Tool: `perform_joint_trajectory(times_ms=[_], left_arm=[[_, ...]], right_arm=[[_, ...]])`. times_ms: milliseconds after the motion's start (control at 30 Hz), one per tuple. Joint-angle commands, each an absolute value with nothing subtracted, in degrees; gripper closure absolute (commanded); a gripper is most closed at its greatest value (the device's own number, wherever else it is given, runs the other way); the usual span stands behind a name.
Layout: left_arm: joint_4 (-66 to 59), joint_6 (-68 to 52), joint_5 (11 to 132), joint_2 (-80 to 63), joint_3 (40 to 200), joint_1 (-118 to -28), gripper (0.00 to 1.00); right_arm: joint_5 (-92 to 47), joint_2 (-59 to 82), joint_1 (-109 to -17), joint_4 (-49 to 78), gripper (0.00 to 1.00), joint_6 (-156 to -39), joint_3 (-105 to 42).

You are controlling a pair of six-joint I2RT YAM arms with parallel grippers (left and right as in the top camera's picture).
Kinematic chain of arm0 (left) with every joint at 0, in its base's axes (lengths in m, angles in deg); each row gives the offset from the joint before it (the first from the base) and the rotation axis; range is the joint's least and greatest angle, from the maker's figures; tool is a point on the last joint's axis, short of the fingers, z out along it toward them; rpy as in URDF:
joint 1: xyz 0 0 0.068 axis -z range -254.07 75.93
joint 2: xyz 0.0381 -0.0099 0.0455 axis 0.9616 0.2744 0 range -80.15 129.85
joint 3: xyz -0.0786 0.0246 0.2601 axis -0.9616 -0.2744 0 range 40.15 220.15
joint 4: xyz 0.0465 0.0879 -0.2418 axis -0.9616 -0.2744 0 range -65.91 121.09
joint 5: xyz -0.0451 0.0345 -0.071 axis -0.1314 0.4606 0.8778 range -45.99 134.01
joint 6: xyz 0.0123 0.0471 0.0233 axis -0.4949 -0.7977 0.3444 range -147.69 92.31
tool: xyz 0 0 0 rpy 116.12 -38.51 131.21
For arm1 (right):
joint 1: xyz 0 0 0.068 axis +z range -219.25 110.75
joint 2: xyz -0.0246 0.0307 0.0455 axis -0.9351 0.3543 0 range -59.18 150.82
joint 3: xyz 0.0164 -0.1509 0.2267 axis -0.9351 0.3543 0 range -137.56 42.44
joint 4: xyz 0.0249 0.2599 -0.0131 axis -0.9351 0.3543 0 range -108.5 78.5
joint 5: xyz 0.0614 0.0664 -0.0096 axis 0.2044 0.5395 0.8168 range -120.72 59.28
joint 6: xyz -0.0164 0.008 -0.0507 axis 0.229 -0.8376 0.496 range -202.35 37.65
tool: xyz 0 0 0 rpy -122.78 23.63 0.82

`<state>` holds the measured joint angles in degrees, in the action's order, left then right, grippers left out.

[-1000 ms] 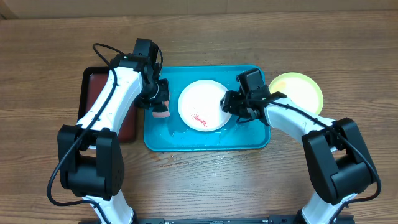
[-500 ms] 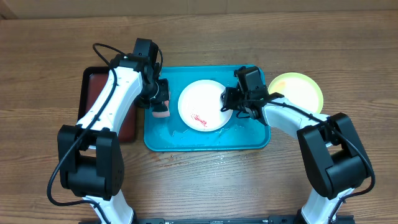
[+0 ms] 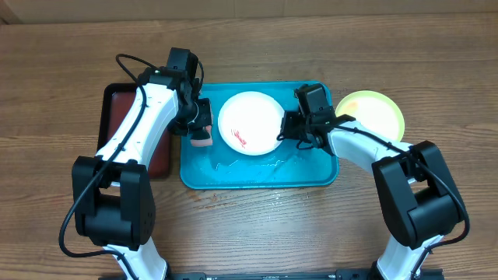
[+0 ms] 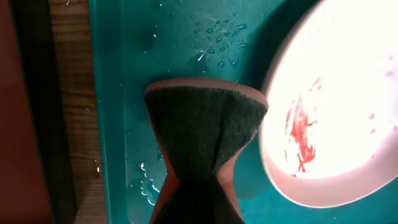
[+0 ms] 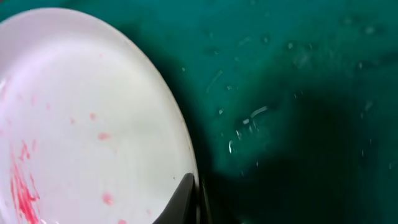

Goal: Clean dirty plates on tray and stack at the side
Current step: 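Scrub the white plate with the sponge in the left gripper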

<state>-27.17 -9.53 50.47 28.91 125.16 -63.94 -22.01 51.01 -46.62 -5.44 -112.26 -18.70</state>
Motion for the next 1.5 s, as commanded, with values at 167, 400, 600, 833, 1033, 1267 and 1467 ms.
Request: perform_joint_trajectory(times_ms=[167, 400, 600, 833, 1033, 1267, 1467], left_arm=[[-27.0, -8.3, 51.1, 29.3, 126.5, -62.5, 0.96], [-26.5, -8.4, 51.1, 29.3, 126.5, -61.5, 0.96], [-25.5, -8.3, 51.1, 29.3, 126.5, -61.5, 0.96], [-25.3, -8.3, 51.1, 29.3, 126.5, -61.5, 0.96], [-25.4, -8.3, 51.1, 29.3, 126.5, -61.5, 0.96], [-25.4, -8.3, 51.1, 29.3, 126.5, -61.4, 0.96], [-25.4, -8.3, 51.1, 29.3, 126.5, -59.8, 0.96]], right_arm=[[-14.9, 51.6, -45.8, 8.0, 0.96, -124.7, -18.5], [-17.4, 51.5, -45.1, 12.0, 0.76, -118.1, -22.7], [-21.0, 51.5, -45.1, 11.4, 0.62, -108.3, -25.2], [-22.1, 51.5, -45.1, 6.4, 0.62, -102.2, -25.2], [-23.8, 51.5, -45.1, 5.1, 0.75, -102.1, -25.2], [-23.5, 51.5, -45.1, 8.2, 0.95, -108.2, -25.1], [-23.0, 51.5, -44.4, 10.1, 0.96, -110.5, -25.1]])
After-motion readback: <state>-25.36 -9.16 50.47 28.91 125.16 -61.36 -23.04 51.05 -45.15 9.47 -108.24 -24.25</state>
